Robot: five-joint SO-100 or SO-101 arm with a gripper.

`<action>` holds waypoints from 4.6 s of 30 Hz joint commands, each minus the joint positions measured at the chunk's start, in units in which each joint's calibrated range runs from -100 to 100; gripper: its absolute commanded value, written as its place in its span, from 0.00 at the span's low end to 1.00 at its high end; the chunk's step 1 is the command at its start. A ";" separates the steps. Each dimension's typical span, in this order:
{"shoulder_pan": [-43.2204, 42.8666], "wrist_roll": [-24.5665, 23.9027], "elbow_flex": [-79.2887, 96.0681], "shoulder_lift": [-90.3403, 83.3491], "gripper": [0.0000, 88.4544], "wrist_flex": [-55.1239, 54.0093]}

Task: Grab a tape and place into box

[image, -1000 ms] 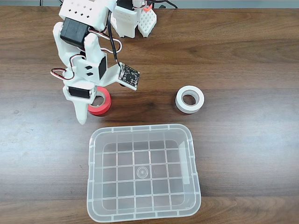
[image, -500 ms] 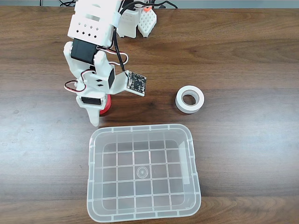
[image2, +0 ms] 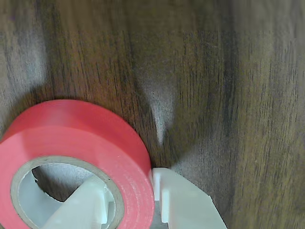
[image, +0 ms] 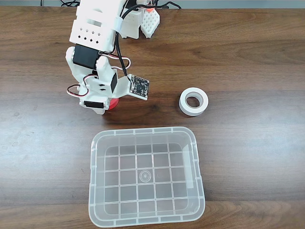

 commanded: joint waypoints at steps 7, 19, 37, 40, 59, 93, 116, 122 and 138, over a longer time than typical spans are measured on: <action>-0.18 -0.49 -9.67 -12.60 0.03 10.19; -2.60 -0.49 -23.42 -32.63 0.03 22.34; -14.89 -4.91 -57.59 -7.86 0.03 13.10; -16.20 -4.91 -60.30 -1.58 0.02 10.61; -18.69 -4.81 -72.66 27.78 0.06 0.34; -18.11 -4.97 -77.04 3.09 0.01 35.27; -20.30 -3.33 -1.96 -57.65 0.01 28.85; -20.37 -2.02 35.36 -74.87 0.02 6.76; -20.30 -6.07 73.99 -112.12 0.01 4.36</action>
